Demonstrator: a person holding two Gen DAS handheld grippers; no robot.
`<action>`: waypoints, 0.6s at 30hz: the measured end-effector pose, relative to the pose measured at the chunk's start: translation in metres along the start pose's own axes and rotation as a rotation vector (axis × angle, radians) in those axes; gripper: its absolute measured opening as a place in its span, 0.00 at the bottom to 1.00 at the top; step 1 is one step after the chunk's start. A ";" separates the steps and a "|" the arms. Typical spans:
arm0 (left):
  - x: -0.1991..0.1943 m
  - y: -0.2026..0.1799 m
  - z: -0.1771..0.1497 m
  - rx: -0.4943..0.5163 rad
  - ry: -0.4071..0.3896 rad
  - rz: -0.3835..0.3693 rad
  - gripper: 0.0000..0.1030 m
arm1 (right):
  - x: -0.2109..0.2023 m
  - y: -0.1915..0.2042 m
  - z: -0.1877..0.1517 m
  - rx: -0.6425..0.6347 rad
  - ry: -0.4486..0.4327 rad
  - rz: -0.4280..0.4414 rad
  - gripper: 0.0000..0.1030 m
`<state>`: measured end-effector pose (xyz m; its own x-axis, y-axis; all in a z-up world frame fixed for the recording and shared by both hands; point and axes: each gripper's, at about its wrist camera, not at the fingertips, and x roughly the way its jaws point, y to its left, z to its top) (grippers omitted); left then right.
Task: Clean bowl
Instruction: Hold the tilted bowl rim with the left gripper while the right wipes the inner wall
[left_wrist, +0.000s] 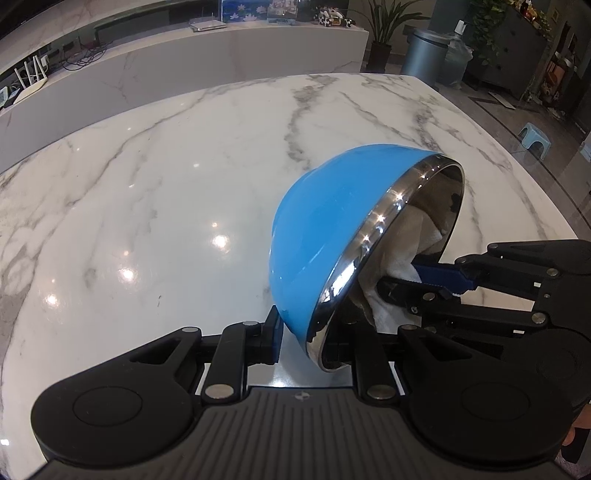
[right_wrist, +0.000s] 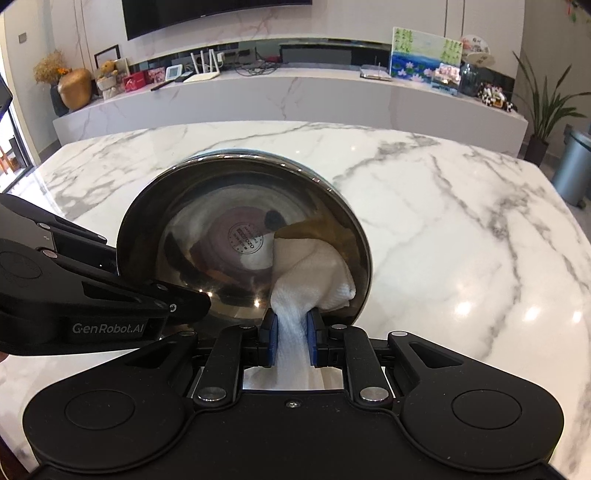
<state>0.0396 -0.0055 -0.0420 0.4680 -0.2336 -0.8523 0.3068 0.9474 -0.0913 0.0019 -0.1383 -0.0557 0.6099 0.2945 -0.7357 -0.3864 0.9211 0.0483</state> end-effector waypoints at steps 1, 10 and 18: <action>0.000 0.000 0.000 -0.003 -0.002 0.004 0.23 | 0.001 0.000 0.001 0.006 0.005 0.005 0.13; -0.001 0.006 -0.003 -0.080 -0.019 -0.002 0.31 | 0.006 -0.012 0.004 0.121 0.045 0.080 0.14; 0.005 0.014 -0.004 -0.175 -0.021 -0.048 0.24 | 0.012 -0.032 0.005 0.299 0.086 0.201 0.14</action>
<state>0.0430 0.0070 -0.0492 0.4737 -0.2827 -0.8341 0.1815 0.9581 -0.2217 0.0245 -0.1627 -0.0627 0.4769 0.4659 -0.7453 -0.2656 0.8847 0.3831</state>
